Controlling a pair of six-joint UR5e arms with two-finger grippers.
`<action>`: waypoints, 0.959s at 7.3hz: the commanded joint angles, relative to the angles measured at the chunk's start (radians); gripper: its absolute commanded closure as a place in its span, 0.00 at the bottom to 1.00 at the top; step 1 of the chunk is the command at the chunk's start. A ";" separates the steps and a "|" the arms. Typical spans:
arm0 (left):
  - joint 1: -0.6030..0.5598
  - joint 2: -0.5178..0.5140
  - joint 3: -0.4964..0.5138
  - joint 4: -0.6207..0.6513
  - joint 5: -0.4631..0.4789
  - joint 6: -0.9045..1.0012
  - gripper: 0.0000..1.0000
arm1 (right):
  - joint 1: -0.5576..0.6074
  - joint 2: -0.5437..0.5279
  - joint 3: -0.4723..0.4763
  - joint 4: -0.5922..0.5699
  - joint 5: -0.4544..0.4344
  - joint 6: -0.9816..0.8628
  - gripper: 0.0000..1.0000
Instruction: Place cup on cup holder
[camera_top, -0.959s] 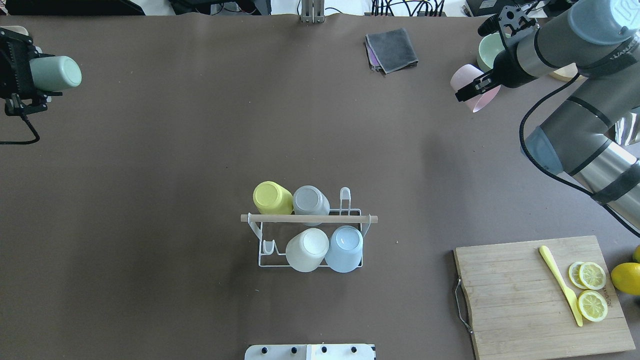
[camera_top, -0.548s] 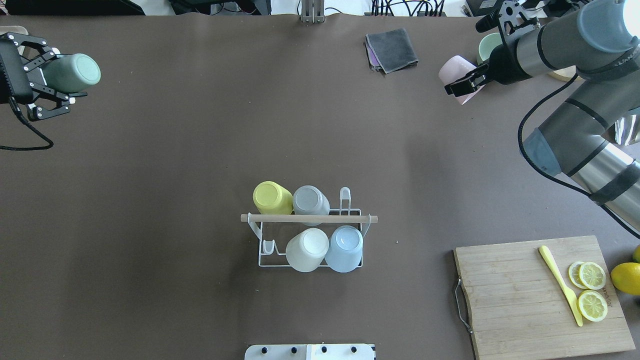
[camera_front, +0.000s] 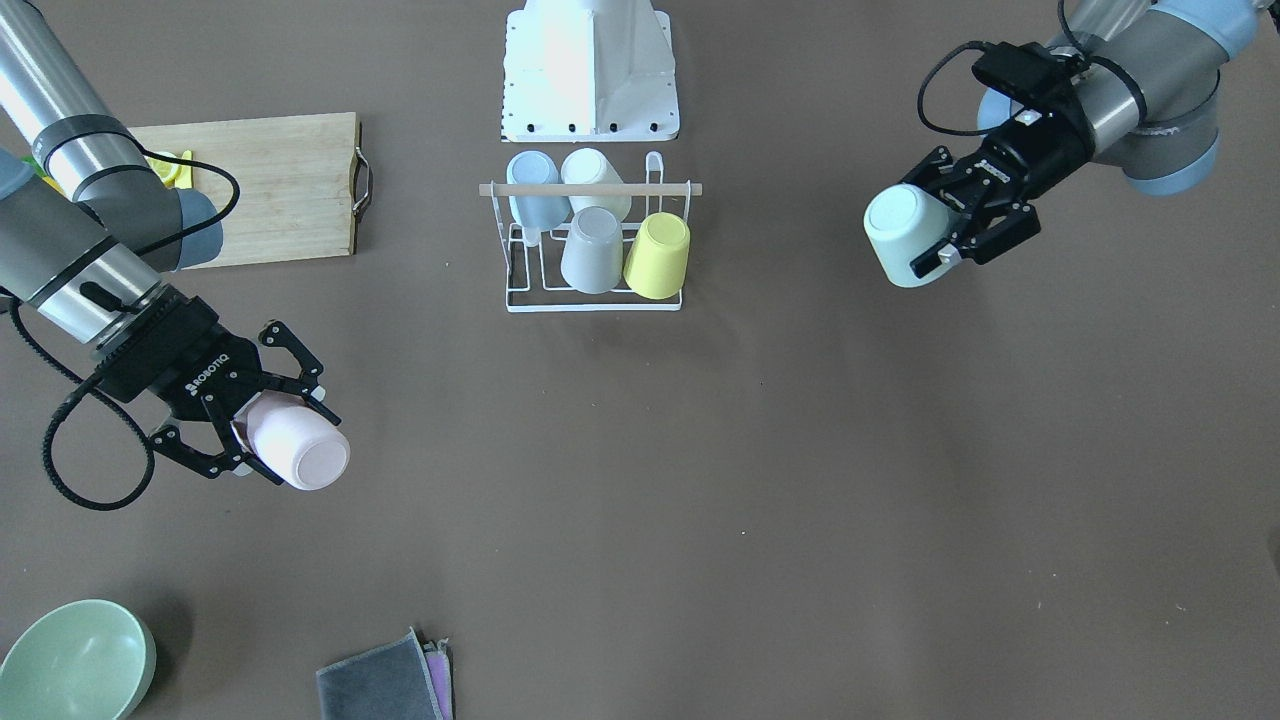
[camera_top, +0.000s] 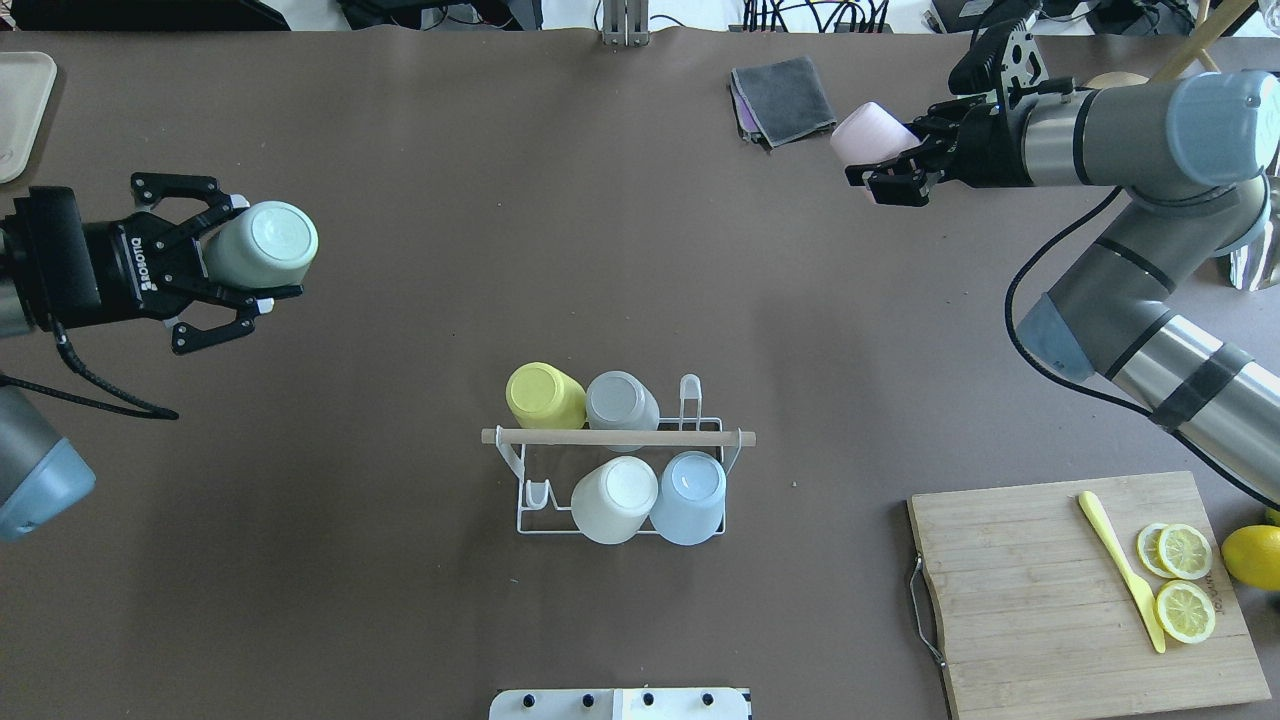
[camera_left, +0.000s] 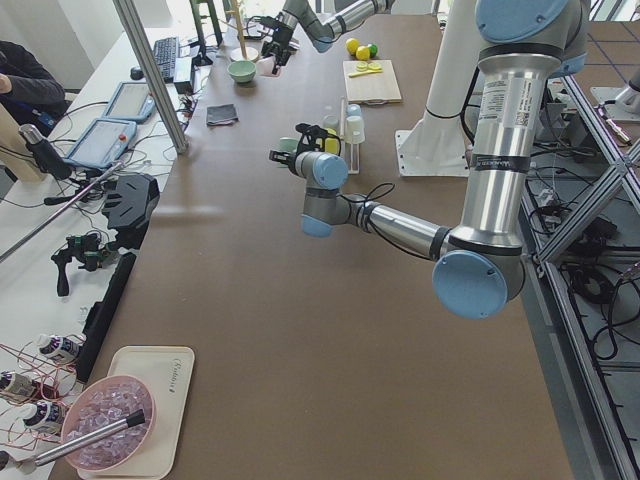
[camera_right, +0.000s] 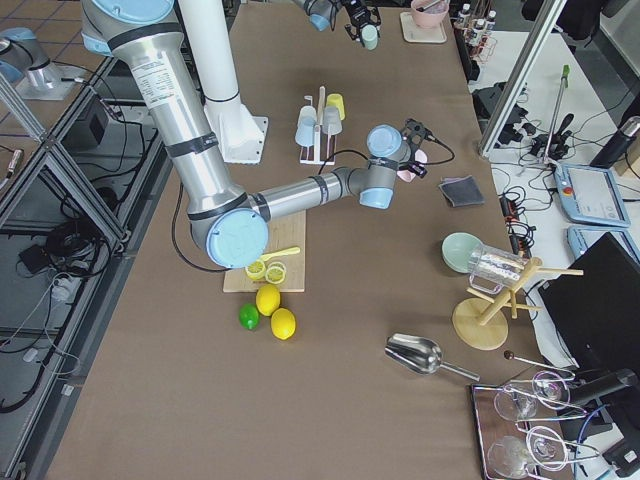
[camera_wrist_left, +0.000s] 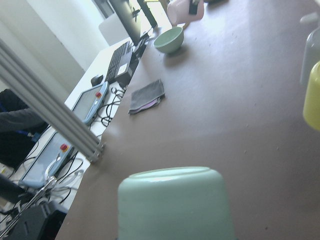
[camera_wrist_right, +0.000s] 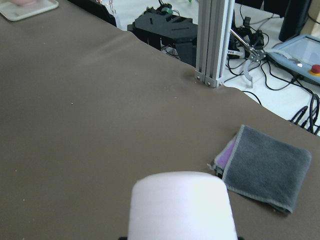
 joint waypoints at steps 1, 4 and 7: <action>0.088 -0.019 -0.005 -0.189 0.005 -0.170 1.00 | -0.070 0.000 -0.024 0.201 -0.106 0.003 0.42; 0.262 -0.099 0.010 -0.253 0.173 -0.249 1.00 | -0.127 0.043 -0.011 0.324 -0.153 0.068 0.42; 0.411 -0.177 0.088 -0.311 0.299 -0.249 1.00 | -0.265 0.034 -0.008 0.439 -0.364 0.112 0.42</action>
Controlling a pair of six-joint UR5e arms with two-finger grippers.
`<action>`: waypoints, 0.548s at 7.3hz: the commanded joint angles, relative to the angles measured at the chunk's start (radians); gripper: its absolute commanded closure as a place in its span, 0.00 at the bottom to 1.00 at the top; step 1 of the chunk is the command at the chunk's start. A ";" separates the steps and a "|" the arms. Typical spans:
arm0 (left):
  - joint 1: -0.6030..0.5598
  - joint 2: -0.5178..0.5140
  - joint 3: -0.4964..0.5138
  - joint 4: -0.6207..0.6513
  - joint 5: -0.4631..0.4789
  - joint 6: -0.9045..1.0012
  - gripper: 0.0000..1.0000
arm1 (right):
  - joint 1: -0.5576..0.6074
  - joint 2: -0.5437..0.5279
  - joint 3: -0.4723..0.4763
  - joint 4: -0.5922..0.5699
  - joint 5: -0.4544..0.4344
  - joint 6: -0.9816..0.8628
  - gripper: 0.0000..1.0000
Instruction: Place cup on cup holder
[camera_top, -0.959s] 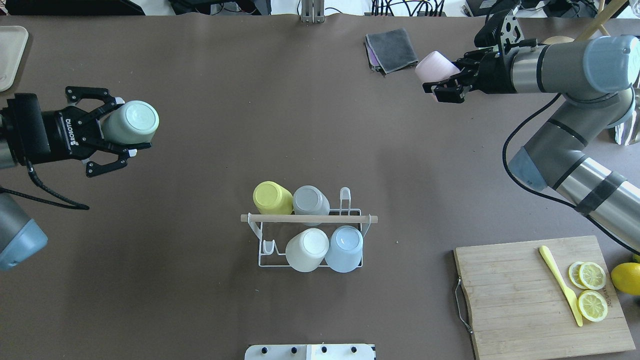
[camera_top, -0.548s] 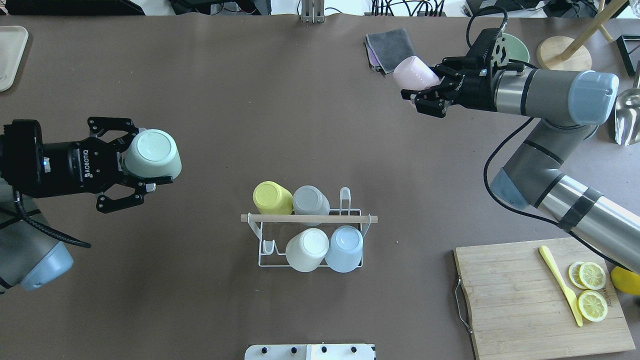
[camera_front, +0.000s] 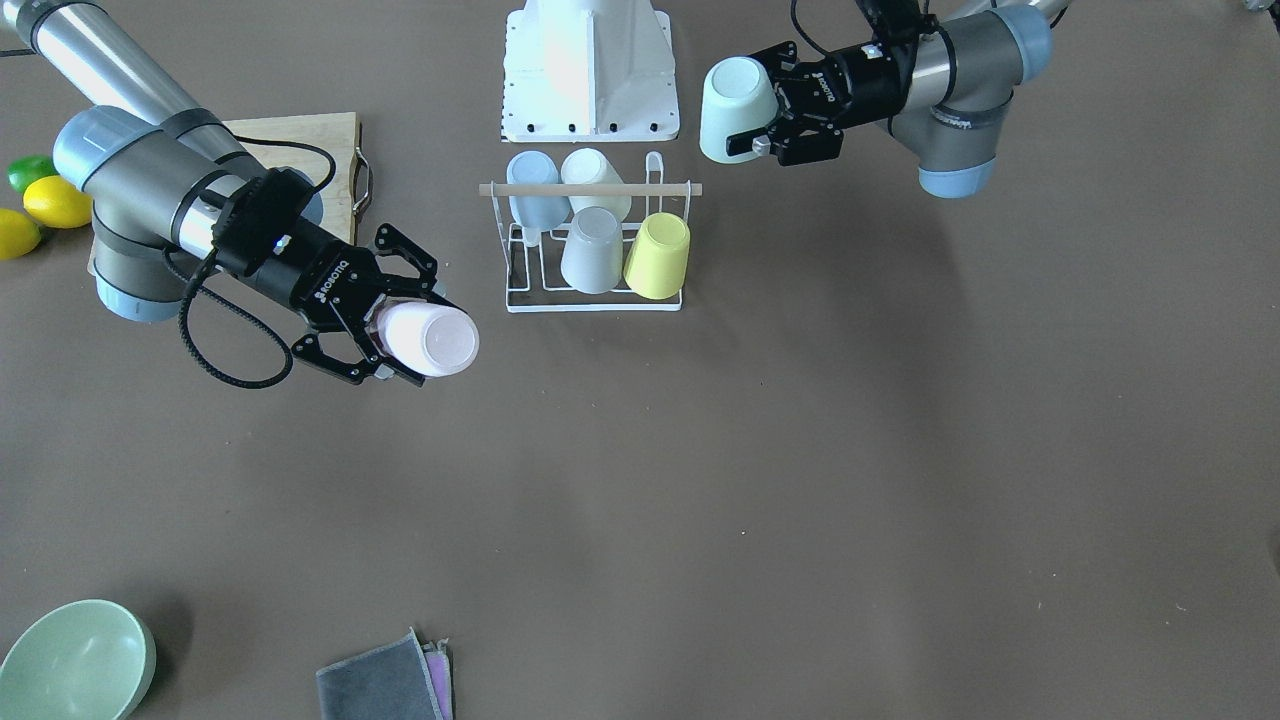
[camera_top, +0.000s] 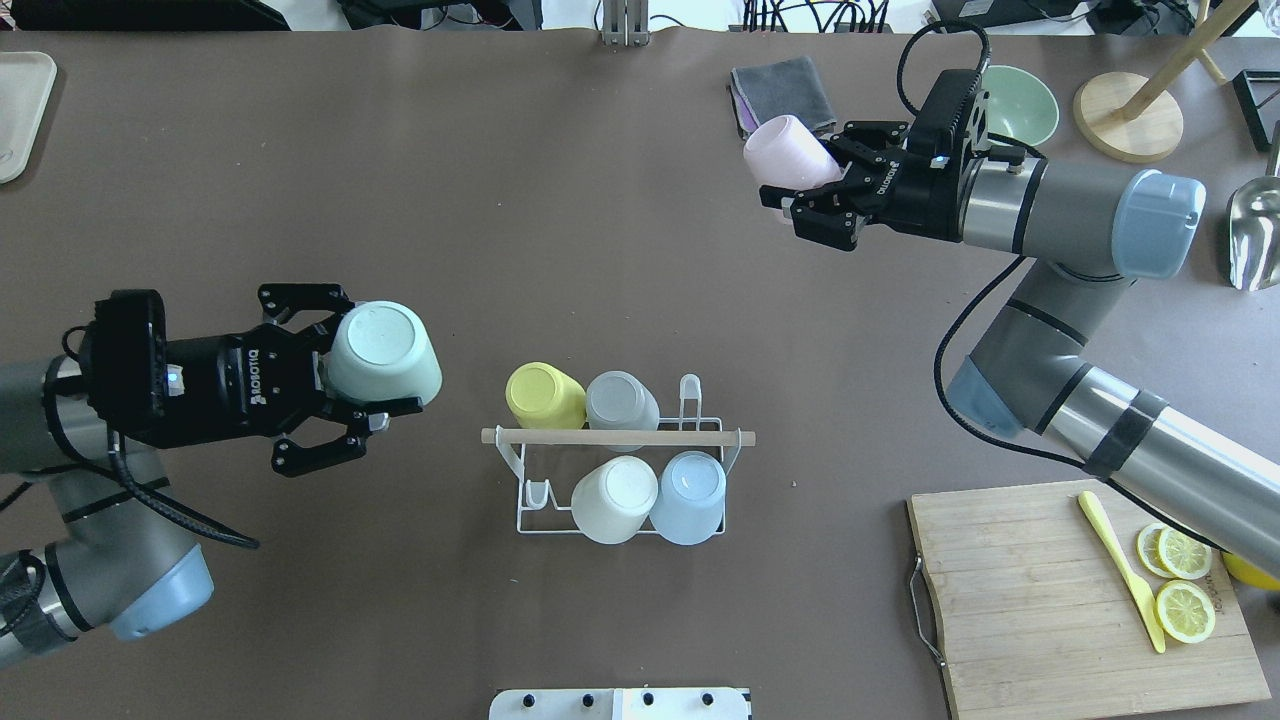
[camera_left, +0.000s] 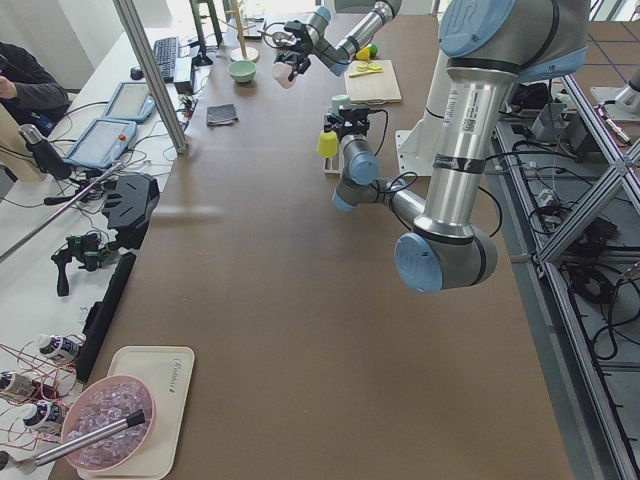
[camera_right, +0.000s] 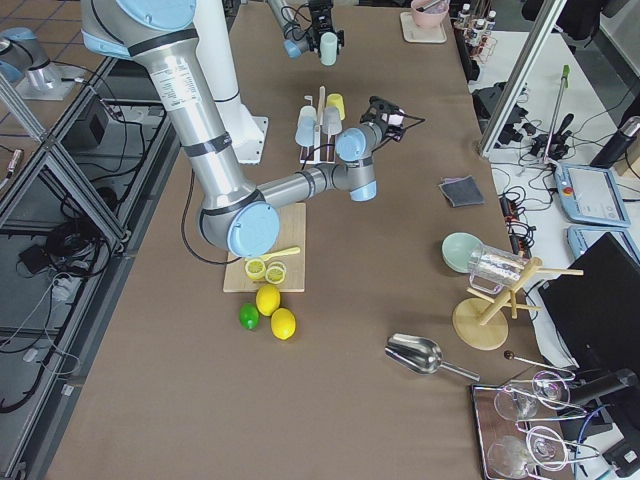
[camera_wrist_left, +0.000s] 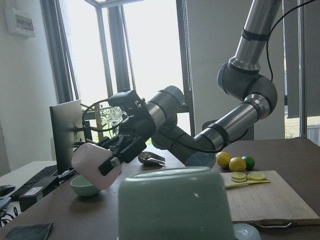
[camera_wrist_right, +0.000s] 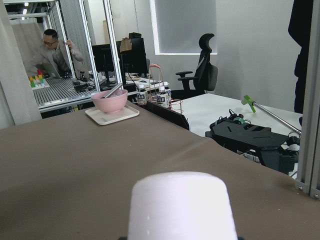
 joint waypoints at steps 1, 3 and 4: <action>0.076 -0.039 0.050 -0.037 0.047 0.002 1.00 | -0.110 -0.010 0.004 0.075 -0.191 0.013 0.41; 0.104 -0.042 0.088 -0.063 0.055 0.008 1.00 | -0.185 -0.016 0.034 0.088 -0.267 -0.043 0.42; 0.105 -0.073 0.133 -0.080 0.063 0.008 1.00 | -0.222 -0.031 0.092 0.084 -0.289 -0.095 0.42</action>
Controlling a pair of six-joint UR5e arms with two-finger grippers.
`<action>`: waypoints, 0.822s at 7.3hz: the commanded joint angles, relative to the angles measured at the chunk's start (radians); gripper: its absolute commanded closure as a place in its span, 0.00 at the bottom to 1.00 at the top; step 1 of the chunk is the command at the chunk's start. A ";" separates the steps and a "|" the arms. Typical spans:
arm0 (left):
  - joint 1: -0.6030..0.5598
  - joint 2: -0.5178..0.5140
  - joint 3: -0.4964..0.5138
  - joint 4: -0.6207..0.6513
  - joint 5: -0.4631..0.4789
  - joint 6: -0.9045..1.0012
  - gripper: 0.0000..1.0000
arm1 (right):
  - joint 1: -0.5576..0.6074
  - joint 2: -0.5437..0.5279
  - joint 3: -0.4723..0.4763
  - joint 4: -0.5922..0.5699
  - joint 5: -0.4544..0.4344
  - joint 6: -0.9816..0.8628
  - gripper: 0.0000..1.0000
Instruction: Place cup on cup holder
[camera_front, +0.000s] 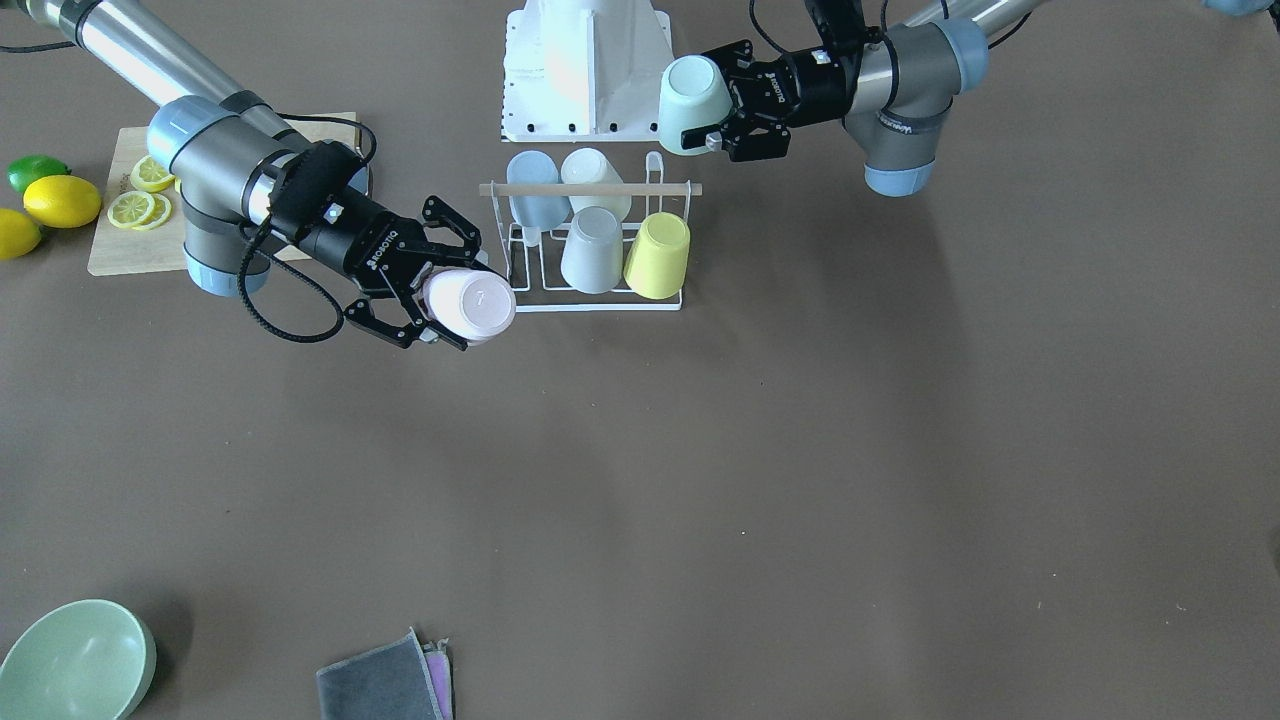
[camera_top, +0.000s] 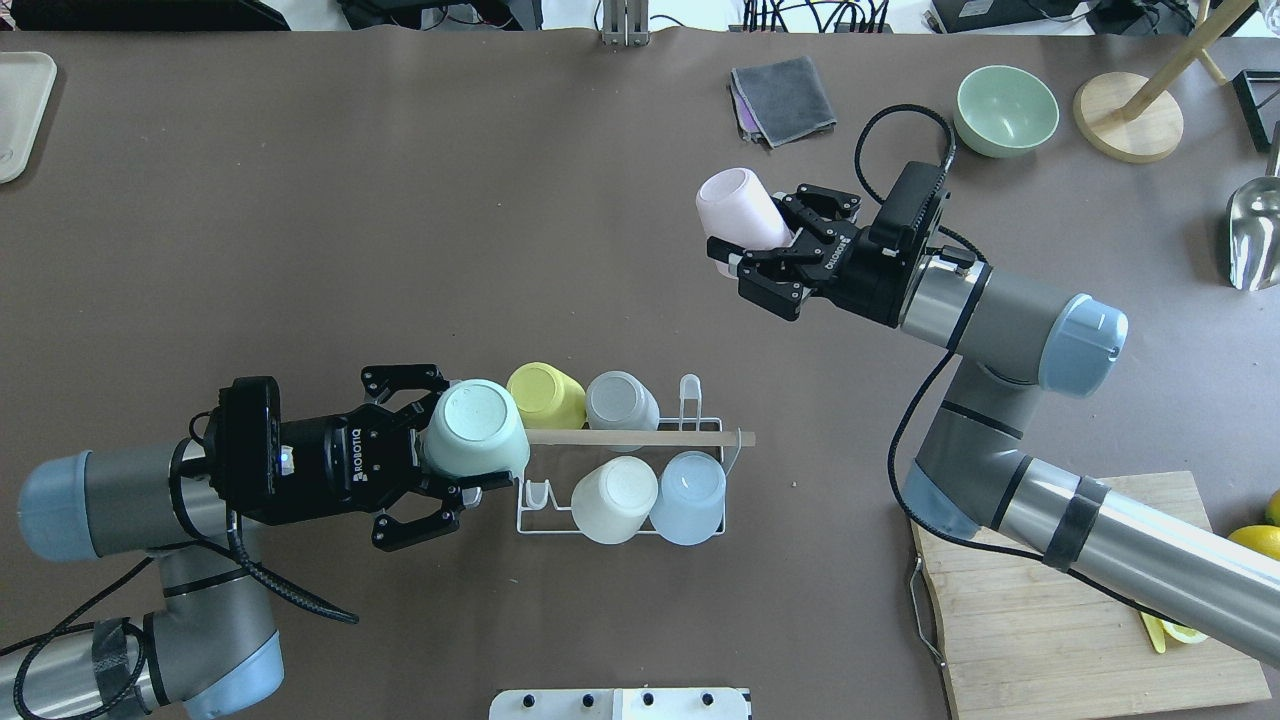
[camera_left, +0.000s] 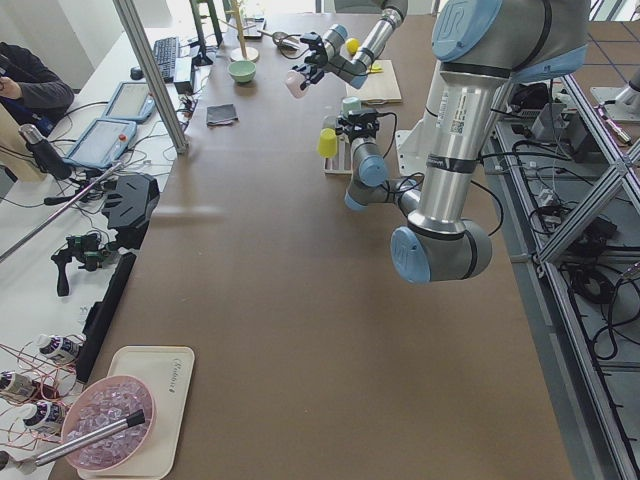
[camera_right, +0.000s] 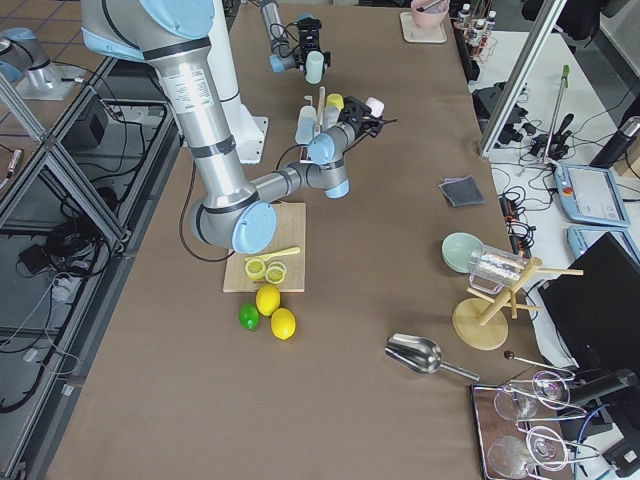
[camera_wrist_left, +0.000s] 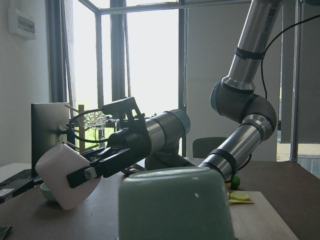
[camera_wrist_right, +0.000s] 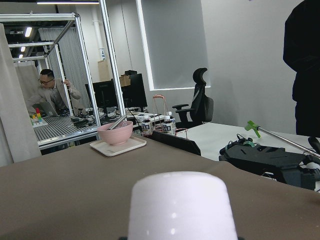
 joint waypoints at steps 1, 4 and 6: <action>0.009 -0.034 0.061 -0.022 0.012 0.003 1.00 | -0.091 -0.052 0.092 -0.005 -0.060 -0.102 0.42; 0.014 -0.040 0.069 -0.018 0.012 0.036 1.00 | -0.161 -0.060 0.097 0.009 -0.168 -0.190 0.42; 0.018 -0.040 0.067 -0.016 0.004 0.040 1.00 | -0.180 -0.060 0.101 0.023 -0.253 -0.245 0.42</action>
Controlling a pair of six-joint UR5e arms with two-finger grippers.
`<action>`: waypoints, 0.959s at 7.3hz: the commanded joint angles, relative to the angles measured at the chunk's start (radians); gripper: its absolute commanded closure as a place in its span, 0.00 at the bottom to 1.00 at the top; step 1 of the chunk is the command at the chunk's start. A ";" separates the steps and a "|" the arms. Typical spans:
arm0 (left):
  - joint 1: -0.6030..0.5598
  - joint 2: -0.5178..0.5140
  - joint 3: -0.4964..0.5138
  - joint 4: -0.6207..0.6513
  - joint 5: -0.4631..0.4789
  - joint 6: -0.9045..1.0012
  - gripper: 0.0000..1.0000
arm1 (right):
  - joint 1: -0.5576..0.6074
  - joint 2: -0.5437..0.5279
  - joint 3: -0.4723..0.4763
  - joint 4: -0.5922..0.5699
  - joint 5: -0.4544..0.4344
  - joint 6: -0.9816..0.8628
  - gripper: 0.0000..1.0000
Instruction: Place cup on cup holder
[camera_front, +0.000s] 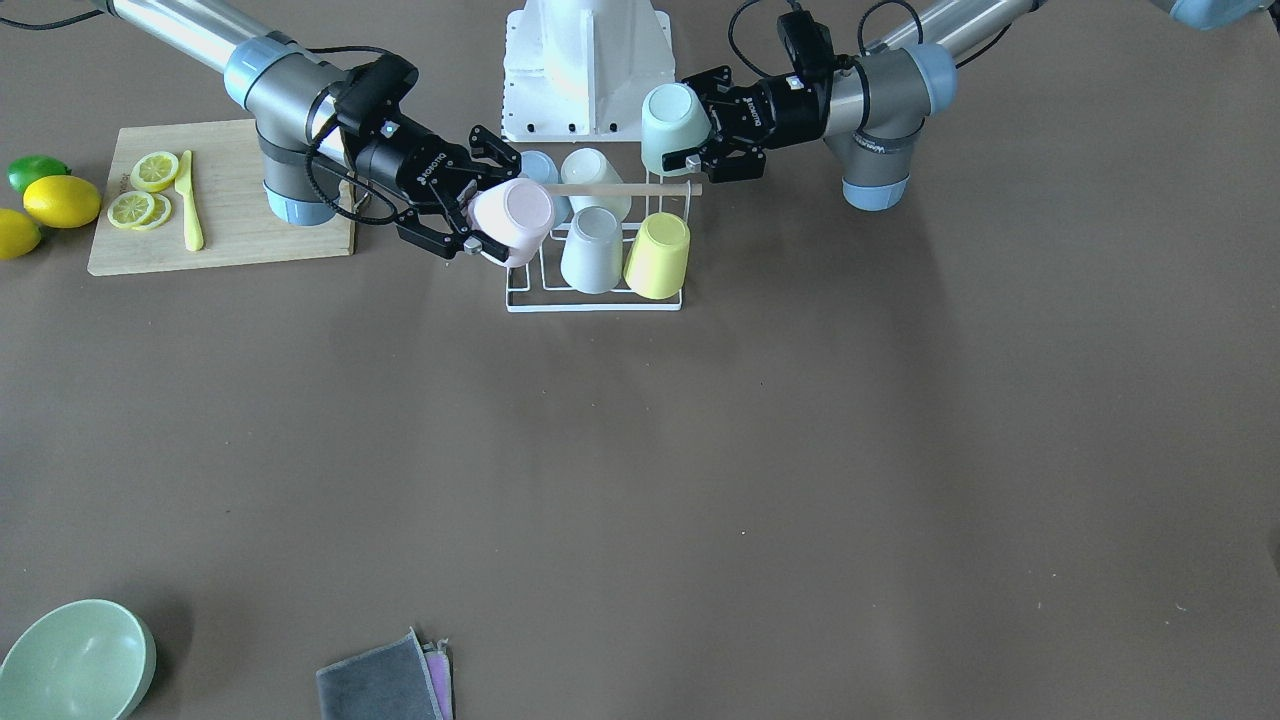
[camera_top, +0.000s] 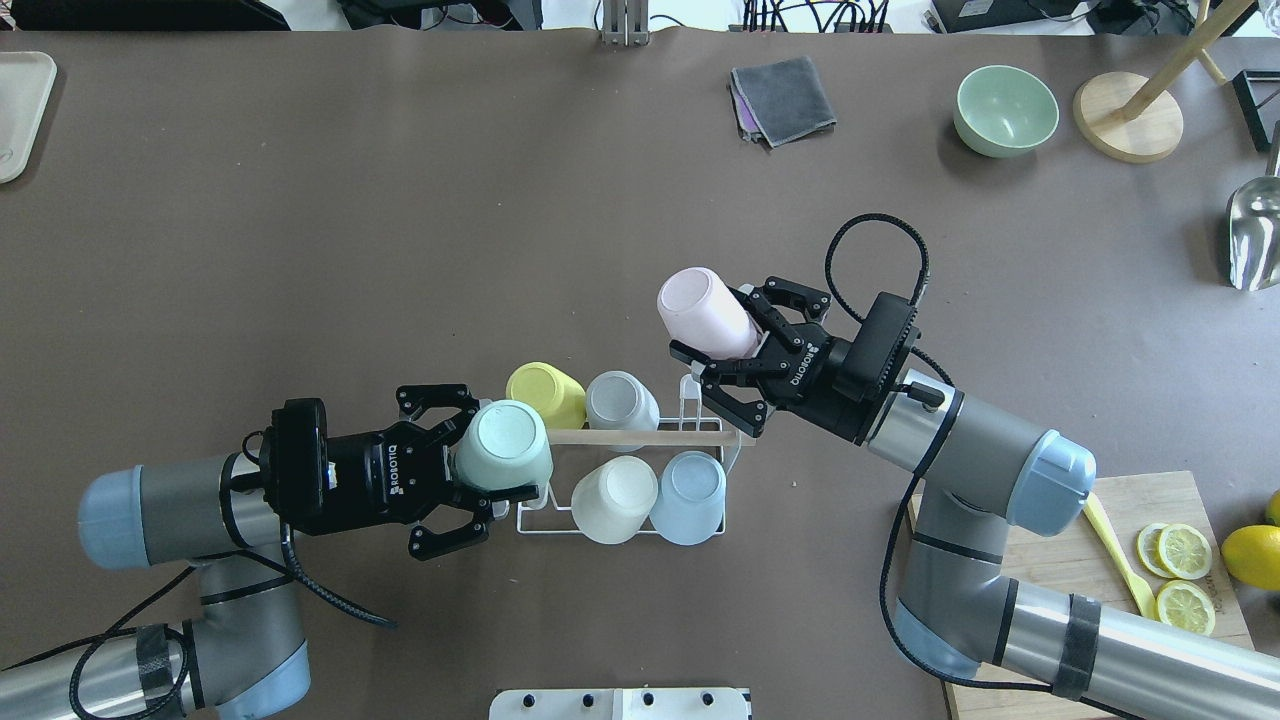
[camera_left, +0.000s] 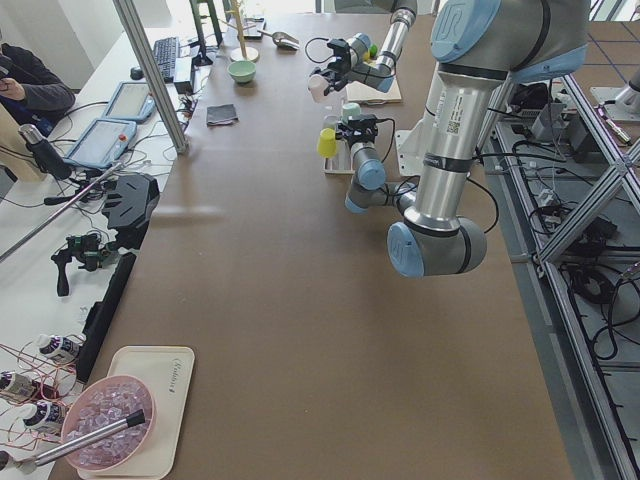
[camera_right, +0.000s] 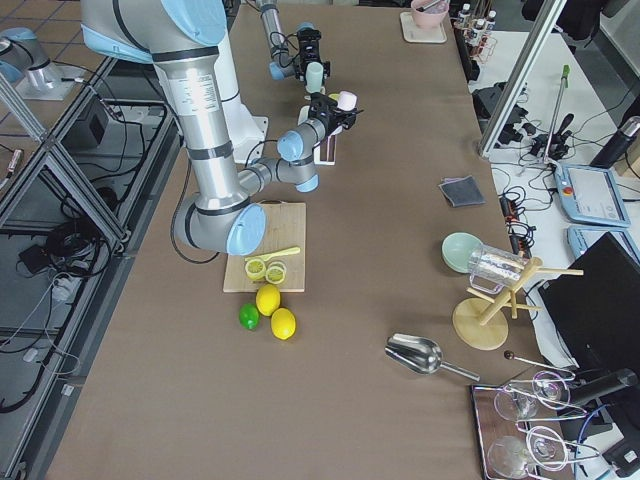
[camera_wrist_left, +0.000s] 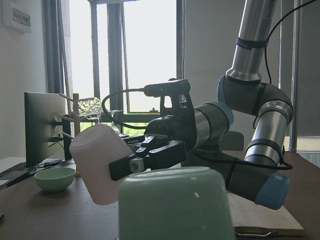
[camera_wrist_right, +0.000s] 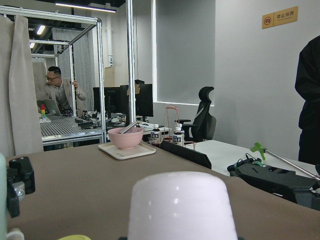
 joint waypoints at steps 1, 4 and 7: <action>0.006 -0.002 0.000 -0.001 -0.007 0.016 1.00 | -0.037 -0.002 0.003 0.011 -0.097 -0.068 0.42; 0.014 -0.010 0.000 0.001 -0.013 0.059 1.00 | -0.062 -0.006 0.017 0.030 -0.147 -0.072 0.42; 0.020 -0.013 0.006 0.005 -0.013 0.068 1.00 | -0.108 -0.008 -0.009 0.112 -0.177 -0.101 0.42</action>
